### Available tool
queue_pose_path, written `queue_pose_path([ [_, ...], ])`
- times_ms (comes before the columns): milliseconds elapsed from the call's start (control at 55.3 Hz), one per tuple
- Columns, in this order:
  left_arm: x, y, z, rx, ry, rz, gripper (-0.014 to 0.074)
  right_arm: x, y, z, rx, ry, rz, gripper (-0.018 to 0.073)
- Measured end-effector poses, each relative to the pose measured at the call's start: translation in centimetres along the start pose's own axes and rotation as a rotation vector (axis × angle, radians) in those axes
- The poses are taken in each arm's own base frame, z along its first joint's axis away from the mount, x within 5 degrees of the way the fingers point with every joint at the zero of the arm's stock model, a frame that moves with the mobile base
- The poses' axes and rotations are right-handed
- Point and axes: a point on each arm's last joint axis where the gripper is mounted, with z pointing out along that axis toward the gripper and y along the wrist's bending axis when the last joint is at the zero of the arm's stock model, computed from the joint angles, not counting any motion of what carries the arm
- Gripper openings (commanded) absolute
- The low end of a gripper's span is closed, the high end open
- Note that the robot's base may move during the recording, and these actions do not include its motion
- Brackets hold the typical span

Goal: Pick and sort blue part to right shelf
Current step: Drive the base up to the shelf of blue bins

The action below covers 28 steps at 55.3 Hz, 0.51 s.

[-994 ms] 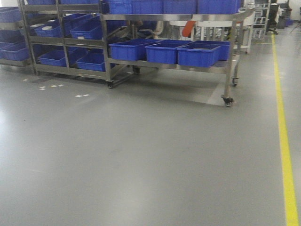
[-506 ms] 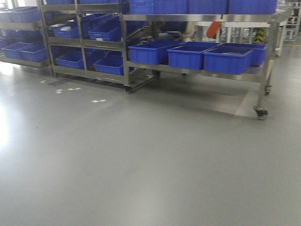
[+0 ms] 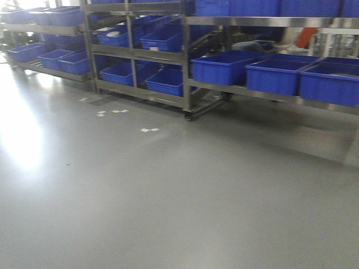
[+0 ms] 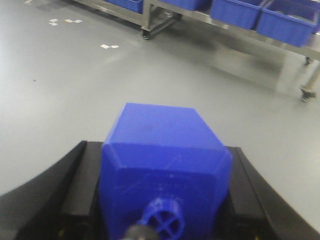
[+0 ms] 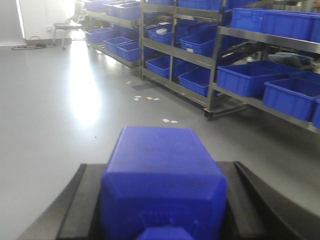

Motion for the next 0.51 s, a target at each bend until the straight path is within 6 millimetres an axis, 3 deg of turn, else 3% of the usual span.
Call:
queue_pose_path([
  [506, 0.0, 0.0, 0.0, 0.0, 0.0, 0.0, 0.0209, 0.0, 0.0, 0.0, 0.0, 0.0, 0.0, 0.0225],
])
